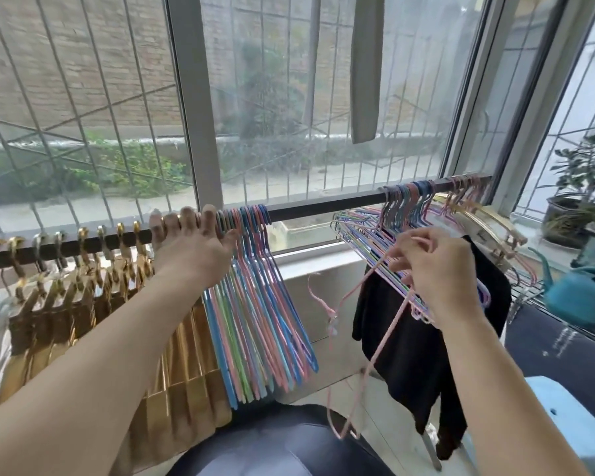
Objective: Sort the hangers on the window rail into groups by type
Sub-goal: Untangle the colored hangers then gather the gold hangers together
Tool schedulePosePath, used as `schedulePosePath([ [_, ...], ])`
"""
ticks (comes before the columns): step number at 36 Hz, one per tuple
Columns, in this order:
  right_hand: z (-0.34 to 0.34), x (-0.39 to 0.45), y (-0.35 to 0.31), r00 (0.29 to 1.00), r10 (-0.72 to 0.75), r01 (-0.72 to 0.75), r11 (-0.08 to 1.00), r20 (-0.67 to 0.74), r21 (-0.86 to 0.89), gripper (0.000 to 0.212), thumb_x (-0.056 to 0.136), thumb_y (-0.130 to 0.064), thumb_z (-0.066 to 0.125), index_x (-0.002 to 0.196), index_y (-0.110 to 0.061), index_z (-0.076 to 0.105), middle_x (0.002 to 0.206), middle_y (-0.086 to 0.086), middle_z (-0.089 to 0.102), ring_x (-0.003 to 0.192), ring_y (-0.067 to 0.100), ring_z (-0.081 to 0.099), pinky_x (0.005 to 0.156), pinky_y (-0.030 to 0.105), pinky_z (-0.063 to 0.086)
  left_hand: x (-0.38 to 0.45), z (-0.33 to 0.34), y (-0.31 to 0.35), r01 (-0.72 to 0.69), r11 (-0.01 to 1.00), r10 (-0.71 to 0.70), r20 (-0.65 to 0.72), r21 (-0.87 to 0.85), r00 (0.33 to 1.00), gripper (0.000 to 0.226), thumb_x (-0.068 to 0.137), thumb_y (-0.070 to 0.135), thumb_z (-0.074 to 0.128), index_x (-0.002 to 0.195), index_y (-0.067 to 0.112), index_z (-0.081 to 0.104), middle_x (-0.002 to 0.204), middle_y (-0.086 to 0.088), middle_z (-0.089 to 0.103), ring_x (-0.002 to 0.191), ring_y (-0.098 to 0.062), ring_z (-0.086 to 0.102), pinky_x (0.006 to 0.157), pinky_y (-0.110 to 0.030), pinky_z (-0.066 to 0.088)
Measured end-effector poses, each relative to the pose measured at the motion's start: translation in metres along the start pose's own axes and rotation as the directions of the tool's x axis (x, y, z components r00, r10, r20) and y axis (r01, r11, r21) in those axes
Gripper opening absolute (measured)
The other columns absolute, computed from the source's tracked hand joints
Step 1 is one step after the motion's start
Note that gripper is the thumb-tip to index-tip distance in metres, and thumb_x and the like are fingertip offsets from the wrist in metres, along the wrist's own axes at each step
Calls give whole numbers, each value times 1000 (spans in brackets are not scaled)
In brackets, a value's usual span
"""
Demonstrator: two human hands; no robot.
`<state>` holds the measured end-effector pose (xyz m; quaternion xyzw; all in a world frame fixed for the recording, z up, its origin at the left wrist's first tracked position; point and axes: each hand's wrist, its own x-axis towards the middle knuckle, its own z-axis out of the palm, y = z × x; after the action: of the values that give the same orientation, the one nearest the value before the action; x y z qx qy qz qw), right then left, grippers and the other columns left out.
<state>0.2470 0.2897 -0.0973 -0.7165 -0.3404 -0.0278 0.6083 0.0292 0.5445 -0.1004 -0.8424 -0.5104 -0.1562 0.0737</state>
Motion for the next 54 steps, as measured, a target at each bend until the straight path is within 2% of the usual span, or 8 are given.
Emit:
schedulePosePath([
  [10,-58,17,-62,979,-171,150,972,107,181,12,97,-22,66,98,-13,72,87,6,78,60,20,69,43,21,45,-43,-23,81,-520,724,584,1,-453,812,76,99,51,58,163,32,20,167,2,26,154,-19,22,127,-42,17],
  [18,-69,71,-63,979,-195,205,956,-65,212,14,99,-26,65,98,-15,73,80,2,75,60,11,68,53,23,53,-41,-28,96,166,305,468,299,-938,832,30,112,23,38,100,1,54,92,-16,72,82,-33,73,80,-50,59],
  [24,-28,76,-23,968,-168,39,832,-185,-553,57,103,-43,51,149,-11,41,144,15,47,135,31,43,115,46,35,-48,-60,102,174,223,382,250,-959,890,33,112,24,38,107,-6,52,81,-21,75,66,-39,73,73,-56,61],
  [31,35,-15,-19,937,-92,162,969,337,-185,50,105,-40,51,149,-18,44,141,-3,43,102,-7,47,85,7,34,-60,-94,128,225,220,315,288,-949,904,34,111,19,35,82,6,46,80,-31,72,65,-40,72,65,-48,62],
  [39,41,-37,-25,910,-150,196,977,387,-82,44,106,-46,43,144,-27,55,155,-11,41,141,5,37,110,27,29,-63,-107,119,295,154,284,329,-943,901,30,104,12,37,87,-3,57,79,-29,74,82,-46,75,88,-55,62],
  [46,58,-50,4,940,-307,337,903,148,-267,14,103,-14,50,103,-17,64,121,2,63,97,27,66,80,43,56,-61,-99,119,18,368,400,176,-930,900,48,112,38,34,84,6,56,100,-32,70,86,-38,73,89,-55,60],
  [50,48,-45,25,996,-53,65,985,77,-157,18,106,-13,48,97,-21,61,93,-6,67,81,10,68,68,39,62,-26,-75,79,-346,797,344,-99,-495,934,45,109,53,26,106,18,54,101,-2,62,90,-18,61,77,-38,50],
  [54,38,-32,32,990,79,-62,988,120,-142,19,107,-14,47,98,-22,61,89,-2,69,77,10,72,66,31,63,15,-45,19,-210,978,210,-121,12,970,69,100,61,10,138,17,47,141,-14,55,128,-34,54,107,-53,46],
])
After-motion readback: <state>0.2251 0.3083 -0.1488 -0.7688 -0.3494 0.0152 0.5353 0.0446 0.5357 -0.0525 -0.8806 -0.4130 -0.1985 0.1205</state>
